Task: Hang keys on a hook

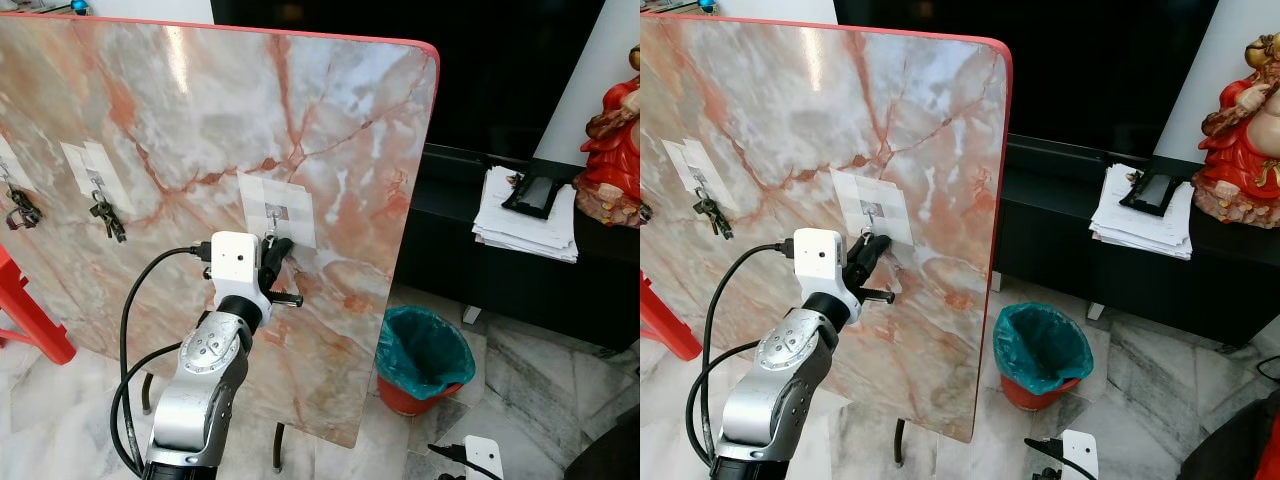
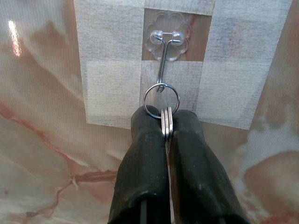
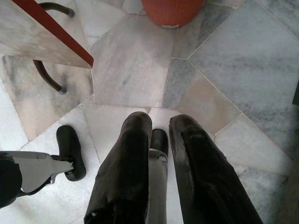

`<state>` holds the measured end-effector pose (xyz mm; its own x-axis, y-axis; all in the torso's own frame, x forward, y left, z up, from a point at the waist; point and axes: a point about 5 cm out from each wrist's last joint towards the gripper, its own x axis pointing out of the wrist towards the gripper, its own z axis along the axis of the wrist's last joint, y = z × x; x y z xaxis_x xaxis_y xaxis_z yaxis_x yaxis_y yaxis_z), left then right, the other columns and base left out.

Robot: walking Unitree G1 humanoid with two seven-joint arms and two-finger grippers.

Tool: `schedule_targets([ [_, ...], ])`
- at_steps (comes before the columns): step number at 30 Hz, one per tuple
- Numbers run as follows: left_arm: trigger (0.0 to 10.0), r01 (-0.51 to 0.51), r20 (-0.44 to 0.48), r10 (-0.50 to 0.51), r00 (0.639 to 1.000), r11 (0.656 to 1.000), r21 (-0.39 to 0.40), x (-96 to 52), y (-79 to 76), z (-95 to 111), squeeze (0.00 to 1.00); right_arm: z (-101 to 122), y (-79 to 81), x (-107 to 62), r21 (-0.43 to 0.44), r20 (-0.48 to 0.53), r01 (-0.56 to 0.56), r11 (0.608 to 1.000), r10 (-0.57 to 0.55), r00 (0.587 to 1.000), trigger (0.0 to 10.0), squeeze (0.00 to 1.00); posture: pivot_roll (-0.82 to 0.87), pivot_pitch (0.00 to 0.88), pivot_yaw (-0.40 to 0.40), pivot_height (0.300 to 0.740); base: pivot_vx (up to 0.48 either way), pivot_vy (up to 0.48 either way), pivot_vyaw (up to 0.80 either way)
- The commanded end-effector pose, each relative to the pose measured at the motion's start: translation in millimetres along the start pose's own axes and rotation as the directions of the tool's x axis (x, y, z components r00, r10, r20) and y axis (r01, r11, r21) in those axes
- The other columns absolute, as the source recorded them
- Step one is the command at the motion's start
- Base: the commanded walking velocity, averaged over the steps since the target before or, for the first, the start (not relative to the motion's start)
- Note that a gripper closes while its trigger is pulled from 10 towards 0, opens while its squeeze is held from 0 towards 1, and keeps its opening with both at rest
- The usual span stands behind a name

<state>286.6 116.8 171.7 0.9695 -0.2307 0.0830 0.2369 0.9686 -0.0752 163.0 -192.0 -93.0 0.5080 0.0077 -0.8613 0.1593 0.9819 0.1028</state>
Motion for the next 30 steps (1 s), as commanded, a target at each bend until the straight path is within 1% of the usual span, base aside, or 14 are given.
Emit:
schedule_targets([
  [1,10.0,0.021,-0.009,-0.022,1.0,1.0,-0.002,1.0,-4.5,1,0.0,-2,-2.1,-0.5,-0.004,-0.008,0.003,1.0,-0.004,1.0,10.0,0.0,0.04,0.0,-0.035,0.74,0.0,0.0,0.0],
  [7,10.0,-0.012,0.004,0.012,1.0,1.0,-0.004,2.7,-0.3,5,0.0,-2,-2.4,-0.5,-0.004,-0.01,0.003,1.0,-0.003,1.0,10.0,0.0,0.04,0.0,-0.038,0.74,0.0,0.0,0.0],
  [9,10.0,-0.01,0.001,0.01,1.0,1.0,0.006,4.4,-0.5,5,0.0,-1,-2.1,-0.5,-0.007,-0.011,0.001,1.0,-0.001,1.0,10.0,0.0,0.04,0.0,-0.037,0.74,0.0,0.0,0.0],
  [21,10.0,0.001,0.013,-0.001,1.0,1.0,0.006,11.1,-1.8,10,0.0,-1,-2.6,-0.5,-0.008,-0.012,0.001,1.0,-0.001,1.0,10.0,0.0,0.03,0.0,-0.038,0.74,0.0,0.0,0.0],
  [30,10.0,-0.002,-0.02,0.002,1.0,1.0,-0.01,13.4,-2.2,7,0.0,-1,-2.0,-0.5,-0.005,-0.017,-0.007,1.0,0.007,1.0,10.0,0.0,0.03,0.0,-0.04,0.74,0.0,0.0,0.0],
])
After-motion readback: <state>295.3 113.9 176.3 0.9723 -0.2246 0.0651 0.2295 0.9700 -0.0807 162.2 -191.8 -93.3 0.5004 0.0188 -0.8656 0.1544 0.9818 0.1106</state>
